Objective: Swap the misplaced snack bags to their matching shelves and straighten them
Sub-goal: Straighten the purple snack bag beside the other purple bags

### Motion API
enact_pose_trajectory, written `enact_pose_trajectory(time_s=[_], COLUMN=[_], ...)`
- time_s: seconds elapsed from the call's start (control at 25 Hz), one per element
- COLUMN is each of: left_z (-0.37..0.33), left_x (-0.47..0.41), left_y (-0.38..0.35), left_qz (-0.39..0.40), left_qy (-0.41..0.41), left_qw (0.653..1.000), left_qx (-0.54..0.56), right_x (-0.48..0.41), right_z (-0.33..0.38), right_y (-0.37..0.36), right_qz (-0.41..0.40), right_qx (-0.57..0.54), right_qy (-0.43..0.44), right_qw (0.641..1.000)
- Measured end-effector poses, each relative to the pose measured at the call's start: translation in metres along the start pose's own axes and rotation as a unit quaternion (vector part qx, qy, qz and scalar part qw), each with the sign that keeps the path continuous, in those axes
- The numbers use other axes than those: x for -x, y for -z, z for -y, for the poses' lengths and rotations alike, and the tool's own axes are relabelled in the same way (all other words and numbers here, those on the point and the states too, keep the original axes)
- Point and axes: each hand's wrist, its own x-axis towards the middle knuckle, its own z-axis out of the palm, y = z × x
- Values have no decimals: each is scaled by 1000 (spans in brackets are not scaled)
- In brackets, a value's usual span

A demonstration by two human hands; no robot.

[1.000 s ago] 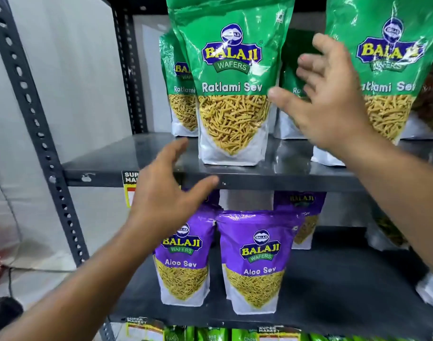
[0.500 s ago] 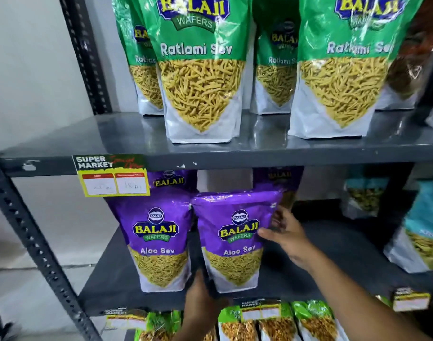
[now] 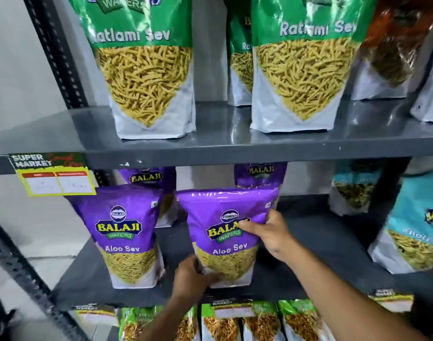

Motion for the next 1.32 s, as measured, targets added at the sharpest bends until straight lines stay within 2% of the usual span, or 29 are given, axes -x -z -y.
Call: enact_pose_trajectory(time_s=[0.2,0.4,0.68,1.04,1.24,1.32], left_z=[-30,-45,-40,-37,-34,-29], left_x=[-1,-2,-2,-9,-10,-13], left_y=[-70,-119,-126,-124,-122,-119], left_qz=[61,55,12,24,42,62], left_qy=[-13,-18,-8,11,14,22], left_qw=[998,997,999,1000,999,997], left_qx=[31,49,37,7,26,38], right_x=[6,3,-7,-16,-2,15], right_z=[27,37,26,18,-1,-15], right_y=[80,127,135,132,149,168], right_qz=[-20,-14,18,33,37,63], right_qx=[-18,1,0,-13,35,120], right_qy=[12,4,-11,-31,-59,-87], right_qw=[1000,1000,1000,999,997,987])
